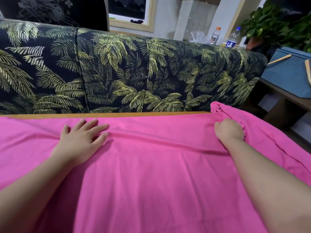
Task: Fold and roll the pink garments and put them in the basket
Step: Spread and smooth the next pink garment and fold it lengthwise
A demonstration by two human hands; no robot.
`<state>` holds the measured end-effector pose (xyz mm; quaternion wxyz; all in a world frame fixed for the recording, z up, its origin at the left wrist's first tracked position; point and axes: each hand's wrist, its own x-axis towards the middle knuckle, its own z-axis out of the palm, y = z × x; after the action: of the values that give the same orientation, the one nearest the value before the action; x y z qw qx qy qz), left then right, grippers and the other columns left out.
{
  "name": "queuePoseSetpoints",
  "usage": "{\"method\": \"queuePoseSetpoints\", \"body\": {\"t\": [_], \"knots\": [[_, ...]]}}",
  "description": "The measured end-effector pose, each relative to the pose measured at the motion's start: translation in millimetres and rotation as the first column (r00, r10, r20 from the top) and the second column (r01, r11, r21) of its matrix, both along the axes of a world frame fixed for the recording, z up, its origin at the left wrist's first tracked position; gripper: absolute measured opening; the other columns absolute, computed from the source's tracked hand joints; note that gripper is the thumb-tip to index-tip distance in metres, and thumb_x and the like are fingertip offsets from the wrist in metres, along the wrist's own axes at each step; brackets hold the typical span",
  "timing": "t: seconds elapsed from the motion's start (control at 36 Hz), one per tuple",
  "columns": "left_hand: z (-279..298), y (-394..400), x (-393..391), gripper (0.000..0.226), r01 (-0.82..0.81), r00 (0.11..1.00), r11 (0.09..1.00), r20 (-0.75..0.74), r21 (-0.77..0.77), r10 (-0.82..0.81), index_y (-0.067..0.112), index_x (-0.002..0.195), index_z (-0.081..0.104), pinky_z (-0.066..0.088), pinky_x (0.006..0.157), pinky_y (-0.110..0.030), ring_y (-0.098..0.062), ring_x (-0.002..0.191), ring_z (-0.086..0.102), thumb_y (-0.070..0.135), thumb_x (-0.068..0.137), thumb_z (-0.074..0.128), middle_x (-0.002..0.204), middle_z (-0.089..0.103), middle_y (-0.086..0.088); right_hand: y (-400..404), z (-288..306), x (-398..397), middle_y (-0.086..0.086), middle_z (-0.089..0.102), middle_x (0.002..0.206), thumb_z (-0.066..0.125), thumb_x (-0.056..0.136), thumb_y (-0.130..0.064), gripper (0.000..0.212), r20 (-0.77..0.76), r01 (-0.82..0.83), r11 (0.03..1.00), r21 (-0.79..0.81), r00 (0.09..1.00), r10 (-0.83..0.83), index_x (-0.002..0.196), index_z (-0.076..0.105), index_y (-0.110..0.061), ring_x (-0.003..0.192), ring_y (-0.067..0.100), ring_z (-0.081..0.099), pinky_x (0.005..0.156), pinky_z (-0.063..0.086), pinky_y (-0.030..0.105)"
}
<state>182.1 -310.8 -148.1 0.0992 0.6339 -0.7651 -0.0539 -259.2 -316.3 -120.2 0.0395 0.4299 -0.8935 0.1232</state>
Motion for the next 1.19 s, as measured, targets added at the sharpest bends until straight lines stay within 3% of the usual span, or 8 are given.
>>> {"method": "queuePoseSetpoints", "body": {"t": [0.22, 0.39, 0.53, 0.64, 0.72, 0.81, 1.03, 1.19], "knots": [[3.0, 3.8, -1.7, 0.084, -0.002, 0.999, 0.997, -0.052, -0.074, -0.002, 0.043, 0.136, 0.046, 0.009, 0.114, -0.052, -0.018, 0.145, 0.021, 0.075, 0.070, 0.005, 0.153, 0.034, 0.007, -9.3, 2.7, -0.8, 0.023, 0.054, 0.126, 0.054, 0.093, -0.017, 0.039, -0.086, 0.042, 0.998, 0.051, 0.996, -0.038, 0.126, 0.054, 0.003, 0.119, 0.038, 0.050, 0.095, 0.043, 0.043], [12.8, 21.3, -2.5, 0.051, 0.205, 0.978, 0.910, 0.031, -0.361, -0.208, 0.017, 0.108, 0.067, 0.039, 0.093, -0.045, -0.031, 0.108, 0.060, 0.051, 0.086, 0.036, 0.121, 0.062, -0.008, 25.2, 14.4, 33.6, 0.017, 0.057, 0.114, 0.060, 0.089, -0.016, 0.022, -0.158, -0.338, 0.940, -0.048, 0.932, 0.327, 0.108, 0.061, -0.005, 0.111, 0.035, 0.049, 0.094, 0.041, 0.042], [11.8, 68.0, -16.2, 0.080, 0.312, 0.950, 0.949, -0.014, -0.034, -0.313, 0.026, 0.127, 0.059, 0.035, 0.108, -0.045, -0.022, 0.134, 0.043, 0.073, 0.077, 0.019, 0.142, 0.049, 0.000, 112.3, 24.4, 85.2, 0.009, 0.060, 0.105, 0.060, 0.091, -0.015, 0.016, 0.016, -0.694, 0.720, 0.005, 0.720, 0.694, 0.104, 0.065, -0.009, 0.104, 0.026, 0.052, 0.089, 0.032, 0.030], [9.6, 134.4, -28.1, 0.118, 0.368, 0.924, 0.921, 0.061, 0.131, -0.378, 0.036, 0.147, 0.031, 0.012, 0.119, -0.041, -0.014, 0.147, 0.012, 0.094, 0.054, -0.014, 0.158, 0.020, 0.010, 190.8, 23.0, 114.2, 0.001, 0.059, 0.118, 0.043, 0.089, -0.047, 0.045, 0.133, -0.790, 0.605, 0.102, 0.613, 0.779, 0.116, 0.062, -0.016, 0.113, 0.022, 0.051, 0.100, 0.033, 0.029], [11.2, 184.2, -28.2, 0.096, 0.433, 0.898, 0.898, 0.046, 0.078, -0.437, 0.032, 0.140, 0.043, 0.025, 0.114, -0.044, -0.018, 0.142, 0.030, 0.089, 0.069, 0.013, 0.152, 0.035, 0.007, 238.4, 18.3, 130.1, -0.002, 0.052, 0.130, 0.018, 0.072, -0.065, 0.082, 0.203, -0.808, 0.561, 0.182, 0.589, 0.782, 0.130, 0.054, -0.021, 0.123, 0.018, 0.044, 0.108, 0.029, 0.027], [8.5, 224.4, -25.1, 0.054, 0.521, 0.853, 0.837, 0.075, -0.165, -0.516, 0.031, 0.107, 0.063, 0.055, 0.081, -0.033, -0.013, 0.100, 0.064, 0.070, 0.073, 0.046, 0.110, 0.063, 0.010, 277.2, 16.0, 139.9, -0.004, 0.045, 0.131, 0.011, 0.066, -0.069, 0.089, 0.185, -0.786, 0.574, 0.230, 0.614, 0.767, 0.135, 0.047, -0.024, 0.124, 0.016, 0.039, 0.109, 0.029, 0.028], [-18.8, 274.3, -23.9, 0.005, 0.446, 0.894, 0.856, 0.181, -0.260, -0.411, 0.018, 0.058, 0.055, 0.048, 0.039, -0.025, -0.019, 0.045, 0.056, 0.021, 0.061, 0.058, 0.054, 0.053, 0.001, 361.8, 10.9, 146.3, -0.004, 0.046, 0.112, 0.047, 0.096, -0.038, 0.027, 0.119, -0.777, 0.597, 0.199, 0.624, 0.772, 0.116, 0.051, -0.020, 0.113, 0.016, 0.045, 0.097, 0.033, 0.024], [11.5, 294.6, -28.0, 0.013, 0.436, 0.891, 0.881, 0.224, -0.182, -0.395, 0.010, 0.066, 0.062, 0.052, 0.057, -0.024, -0.022, 0.060, 0.062, 0.017, 0.071, 0.052, 0.066, 0.060, -0.005, 409.8, 18.3, 141.9, -0.010, 0.044, 0.107, 0.041, 0.090, -0.051, 0.037, 0.149, -0.806, 0.564, 0.177, 0.589, 0.794, 0.109, 0.052, -0.021, 0.109, 0.011, 0.043, 0.093, 0.035, 0.023]]}}
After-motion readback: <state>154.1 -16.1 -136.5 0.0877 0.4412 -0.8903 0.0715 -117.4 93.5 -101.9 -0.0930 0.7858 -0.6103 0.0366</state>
